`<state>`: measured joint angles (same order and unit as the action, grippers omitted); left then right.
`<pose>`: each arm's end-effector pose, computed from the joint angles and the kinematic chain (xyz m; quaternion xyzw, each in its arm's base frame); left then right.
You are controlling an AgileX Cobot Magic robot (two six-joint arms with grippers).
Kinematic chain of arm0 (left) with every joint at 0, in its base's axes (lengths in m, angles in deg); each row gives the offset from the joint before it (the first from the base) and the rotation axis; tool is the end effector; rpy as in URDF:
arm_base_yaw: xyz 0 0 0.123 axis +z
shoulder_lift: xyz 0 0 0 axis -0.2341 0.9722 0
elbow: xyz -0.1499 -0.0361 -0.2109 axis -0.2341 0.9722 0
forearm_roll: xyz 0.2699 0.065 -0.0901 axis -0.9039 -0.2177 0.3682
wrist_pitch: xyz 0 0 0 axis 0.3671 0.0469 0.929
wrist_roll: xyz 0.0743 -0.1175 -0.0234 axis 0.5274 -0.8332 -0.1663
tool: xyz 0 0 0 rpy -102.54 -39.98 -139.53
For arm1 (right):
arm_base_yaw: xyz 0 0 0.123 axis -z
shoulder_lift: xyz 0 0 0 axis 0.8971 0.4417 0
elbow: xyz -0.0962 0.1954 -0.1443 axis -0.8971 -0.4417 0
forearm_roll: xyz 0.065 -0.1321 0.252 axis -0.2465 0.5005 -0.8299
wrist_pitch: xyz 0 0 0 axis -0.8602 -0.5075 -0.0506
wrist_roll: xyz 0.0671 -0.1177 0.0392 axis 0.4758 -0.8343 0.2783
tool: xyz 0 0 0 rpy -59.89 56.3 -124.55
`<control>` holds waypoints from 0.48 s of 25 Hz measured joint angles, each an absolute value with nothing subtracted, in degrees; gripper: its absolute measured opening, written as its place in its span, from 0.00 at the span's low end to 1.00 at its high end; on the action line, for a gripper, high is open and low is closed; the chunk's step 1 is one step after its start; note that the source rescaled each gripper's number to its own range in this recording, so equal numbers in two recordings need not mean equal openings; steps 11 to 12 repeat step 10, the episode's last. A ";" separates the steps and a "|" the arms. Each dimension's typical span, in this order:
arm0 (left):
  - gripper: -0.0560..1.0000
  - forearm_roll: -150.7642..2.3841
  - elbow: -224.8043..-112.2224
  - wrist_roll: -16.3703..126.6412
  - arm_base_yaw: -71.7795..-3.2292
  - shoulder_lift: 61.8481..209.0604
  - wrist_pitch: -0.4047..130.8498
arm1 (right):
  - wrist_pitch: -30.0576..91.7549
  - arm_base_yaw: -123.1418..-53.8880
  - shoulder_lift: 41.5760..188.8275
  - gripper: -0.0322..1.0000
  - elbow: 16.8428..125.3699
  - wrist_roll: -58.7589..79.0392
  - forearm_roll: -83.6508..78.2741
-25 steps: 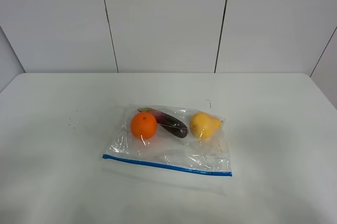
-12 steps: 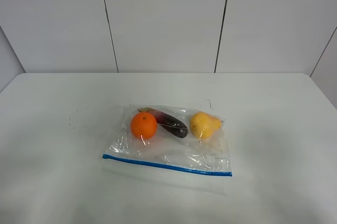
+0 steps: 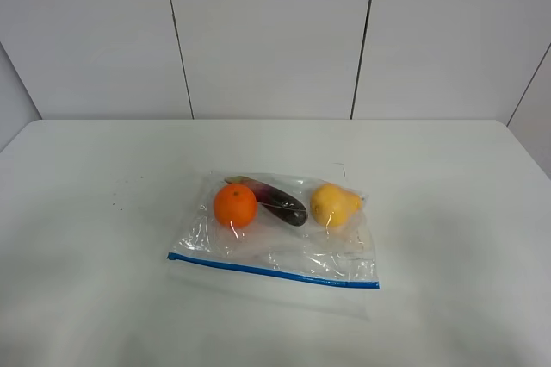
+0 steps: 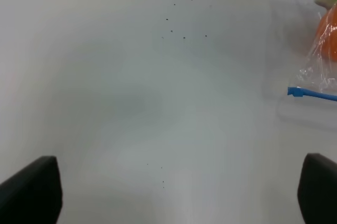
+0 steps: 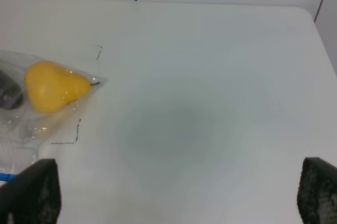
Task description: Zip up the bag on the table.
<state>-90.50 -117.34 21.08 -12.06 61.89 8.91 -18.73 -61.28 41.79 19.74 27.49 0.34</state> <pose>0.0990 0.0085 0.2747 -0.0118 0.8493 0.0313 0.5268 0.1007 0.0058 0.2802 -0.0231 0.8409 0.0046 0.5406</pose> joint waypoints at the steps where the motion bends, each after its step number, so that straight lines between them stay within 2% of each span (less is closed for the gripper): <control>1: 1.00 -90.50 -117.34 21.08 -12.06 61.89 8.91 | -18.73 -61.28 41.79 1.00 19.74 27.49 0.34; 12: 1.00 -90.50 -117.34 21.08 -12.06 61.89 8.91 | -18.73 -61.28 41.79 1.00 19.74 27.59 0.41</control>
